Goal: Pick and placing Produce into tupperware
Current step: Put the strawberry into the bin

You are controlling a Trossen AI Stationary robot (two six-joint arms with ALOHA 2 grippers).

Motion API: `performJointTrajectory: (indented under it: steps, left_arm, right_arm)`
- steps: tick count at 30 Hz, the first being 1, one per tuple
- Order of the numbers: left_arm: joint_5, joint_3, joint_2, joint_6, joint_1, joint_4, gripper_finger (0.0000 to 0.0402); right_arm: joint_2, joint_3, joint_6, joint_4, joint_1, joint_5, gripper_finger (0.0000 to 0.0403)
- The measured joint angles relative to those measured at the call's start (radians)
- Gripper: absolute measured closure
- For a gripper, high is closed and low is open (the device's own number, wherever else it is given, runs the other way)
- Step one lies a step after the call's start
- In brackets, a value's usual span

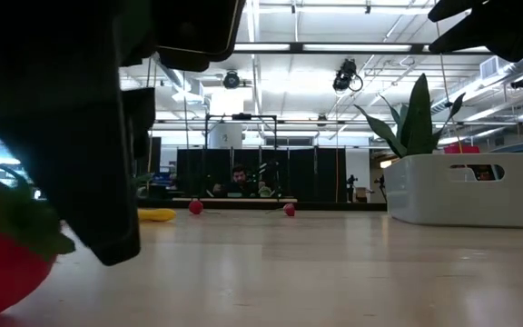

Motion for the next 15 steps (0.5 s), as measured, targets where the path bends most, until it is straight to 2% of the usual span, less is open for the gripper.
performJointTrajectory:
  steps: [5,10,15]
  left_arm:
    - [0.0,0.0,0.0,0.058,0.0,0.0,0.0389]
    - [-0.016,0.0,-0.002,0.128,0.026,0.002,0.0393]
    - [-0.037,0.015,-0.018,0.27,0.121,0.012,0.0395]
  right_arm:
    - [0.0,0.0,-0.002,0.0,0.0,0.0,0.0178]
    - [0.0,0.0,-0.002,0.0,0.0,0.001,0.0179]
    - [-0.002,0.0,-0.021,0.025,0.0,0.029,0.0179]
